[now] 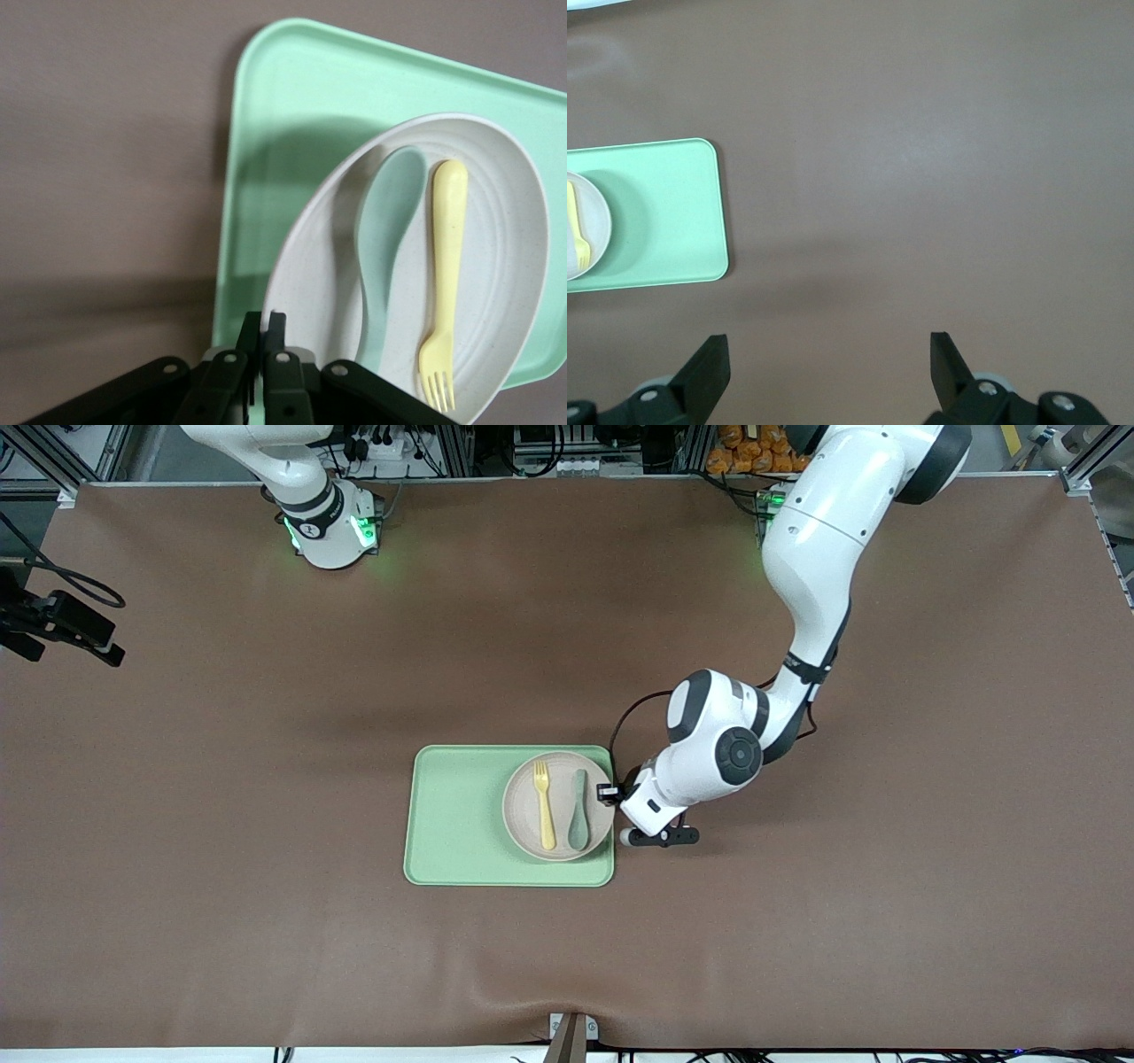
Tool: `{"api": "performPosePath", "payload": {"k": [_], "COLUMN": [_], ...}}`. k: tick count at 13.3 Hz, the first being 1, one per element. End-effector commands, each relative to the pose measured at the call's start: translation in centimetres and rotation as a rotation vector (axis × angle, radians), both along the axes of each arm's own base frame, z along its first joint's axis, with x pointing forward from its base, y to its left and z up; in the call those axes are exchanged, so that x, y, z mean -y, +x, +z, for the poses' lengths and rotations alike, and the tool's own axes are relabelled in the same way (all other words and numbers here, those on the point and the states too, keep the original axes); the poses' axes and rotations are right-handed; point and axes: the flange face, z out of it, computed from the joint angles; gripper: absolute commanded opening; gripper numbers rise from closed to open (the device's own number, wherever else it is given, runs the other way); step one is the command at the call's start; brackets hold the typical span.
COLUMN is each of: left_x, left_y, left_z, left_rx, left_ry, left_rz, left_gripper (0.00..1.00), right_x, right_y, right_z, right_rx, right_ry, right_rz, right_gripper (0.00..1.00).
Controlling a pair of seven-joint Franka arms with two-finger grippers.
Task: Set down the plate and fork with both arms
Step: 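Slide the white plate with the left gripper onto the green tray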
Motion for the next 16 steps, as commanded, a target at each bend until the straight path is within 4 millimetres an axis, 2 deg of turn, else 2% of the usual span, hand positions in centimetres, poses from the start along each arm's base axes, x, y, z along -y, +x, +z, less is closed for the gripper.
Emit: {"api": "performPosePath", "payload": {"k": [1, 4, 8, 9, 11, 13, 15, 16], "left_x": [0.9, 1.4, 1.4, 1.5, 2.1, 2.2, 1.9, 1.3], "left_y": [0.8, 0.6, 0.6, 0.6, 0.4, 0.7, 1.4, 1.8], "left_z": [-0.5, -2.5, -3.0, -2.8, -2.1, -0.4, 3.4, 5.9], "left_rx": [0.005, 0.041, 0.049, 0.05, 0.051, 0.064, 0.096, 0.103], "left_ry": [-0.016, -0.016, -0.015, -0.016, -0.023, -0.026, -0.044, -0.048], "left_rz": [0.056, 0.067, 0.06, 0.061, 0.072, 0.087, 0.096, 0.096], "left_gripper": [0.0, 0.0, 0.01, 0.23, 1.0, 1.0, 1.0, 1.0], "right_x": [0.3, 0.3, 0.3, 0.3, 0.3, -0.1, 0.2, 0.0], "right_y": [0.1, 0.1, 0.2, 0.2, 0.1, 0.1, 0.1, 0.6], "right_z": [-0.1, -0.2, -0.2, -0.1, -0.2, -0.2, -0.4, -1.1], "right_rx": [0.001, -0.002, 0.001, 0.003, -0.002, -0.008, -0.011, -0.025], "right_ry": [0.006, 0.007, 0.008, 0.008, 0.008, 0.007, 0.007, 0.006], "right_rz": [0.0, 0.0, 0.0, -0.001, -0.001, 0.007, 0.004, 0.008], "right_gripper": [1.0, 1.0, 1.0, 1.0, 1.0, 1.0, 1.0, 1.0]}}
